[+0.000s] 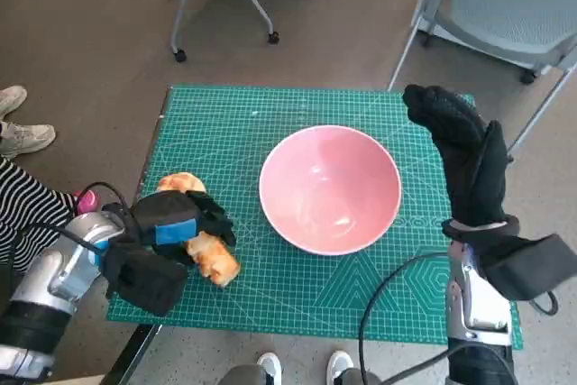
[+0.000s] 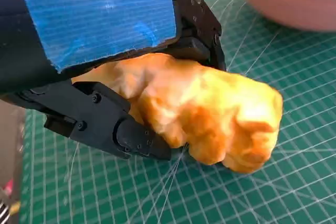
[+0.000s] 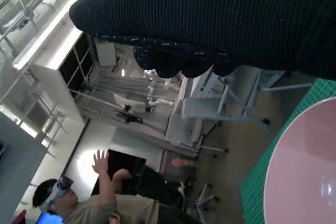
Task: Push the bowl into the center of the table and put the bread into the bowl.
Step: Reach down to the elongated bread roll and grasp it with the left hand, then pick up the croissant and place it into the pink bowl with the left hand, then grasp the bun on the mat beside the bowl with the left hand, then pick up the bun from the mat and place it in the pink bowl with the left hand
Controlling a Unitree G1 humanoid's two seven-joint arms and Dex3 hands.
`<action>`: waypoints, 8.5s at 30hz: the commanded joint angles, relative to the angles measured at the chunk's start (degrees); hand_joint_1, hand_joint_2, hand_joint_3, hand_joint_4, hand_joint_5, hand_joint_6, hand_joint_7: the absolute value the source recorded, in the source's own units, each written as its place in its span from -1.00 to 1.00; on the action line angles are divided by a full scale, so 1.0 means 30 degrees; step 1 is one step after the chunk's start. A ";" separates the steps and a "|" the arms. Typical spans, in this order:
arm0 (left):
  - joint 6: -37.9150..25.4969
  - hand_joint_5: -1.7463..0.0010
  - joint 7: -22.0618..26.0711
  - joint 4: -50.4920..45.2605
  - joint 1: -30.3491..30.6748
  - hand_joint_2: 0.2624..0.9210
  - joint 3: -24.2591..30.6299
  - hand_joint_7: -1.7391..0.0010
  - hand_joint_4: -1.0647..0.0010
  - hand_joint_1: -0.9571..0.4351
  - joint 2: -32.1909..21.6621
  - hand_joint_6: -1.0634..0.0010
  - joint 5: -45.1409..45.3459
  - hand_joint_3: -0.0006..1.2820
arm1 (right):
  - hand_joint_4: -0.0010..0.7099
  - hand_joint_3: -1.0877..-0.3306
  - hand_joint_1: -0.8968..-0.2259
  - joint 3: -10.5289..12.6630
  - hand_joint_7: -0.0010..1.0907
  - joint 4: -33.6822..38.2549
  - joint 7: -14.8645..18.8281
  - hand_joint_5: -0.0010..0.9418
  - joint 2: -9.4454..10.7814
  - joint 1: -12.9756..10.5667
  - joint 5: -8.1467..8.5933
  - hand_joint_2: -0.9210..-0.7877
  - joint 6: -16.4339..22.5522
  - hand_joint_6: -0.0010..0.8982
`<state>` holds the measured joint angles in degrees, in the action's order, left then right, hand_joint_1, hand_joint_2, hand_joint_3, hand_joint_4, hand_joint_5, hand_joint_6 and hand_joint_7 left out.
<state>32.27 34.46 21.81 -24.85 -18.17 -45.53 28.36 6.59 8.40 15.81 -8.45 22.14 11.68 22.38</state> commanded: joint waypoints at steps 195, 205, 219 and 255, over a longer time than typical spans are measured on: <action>-0.5118 0.92 -0.2048 1.1618 -0.6960 0.81 -0.1376 0.86 -0.25 0.41 0.2543 -0.25 0.1132 -0.97 | -0.42 0.02 -0.41 0.0350 0.05 -0.0253 0.0703 -0.99 -0.0082 -0.0343 0.0929 -1.00 -0.0065 -0.83; -0.2533 -0.16 -0.3891 1.0125 -0.6484 0.95 -0.0552 -0.27 -0.51 0.38 0.1319 -0.22 0.0535 -0.95 | -0.42 0.02 -0.41 0.0296 0.05 -0.0369 0.0590 -0.99 -0.0009 -0.0421 0.0834 -1.00 -0.0093 -0.83; -0.2078 -0.16 -0.2337 0.2707 -0.4800 0.96 0.2867 -0.36 -0.50 0.38 0.0099 -0.23 -0.3117 -0.95 | -0.42 0.02 -0.41 0.0204 0.05 -0.0193 0.0480 -1.00 0.0026 -0.0322 0.0652 -1.00 -0.0065 -0.83; -0.3343 -0.10 -0.5062 -0.1731 -0.7597 0.93 0.1157 -0.29 -0.61 0.38 0.8672 -0.29 -0.2938 -0.99 | -0.45 -0.03 -0.43 -0.0265 0.06 -0.0835 0.0077 -1.00 0.0274 -0.0582 0.0189 -1.00 -0.0423 -0.90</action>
<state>21.13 20.45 12.72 -45.85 -13.06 -21.28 17.94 6.07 6.28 16.63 -7.83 21.79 13.09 22.09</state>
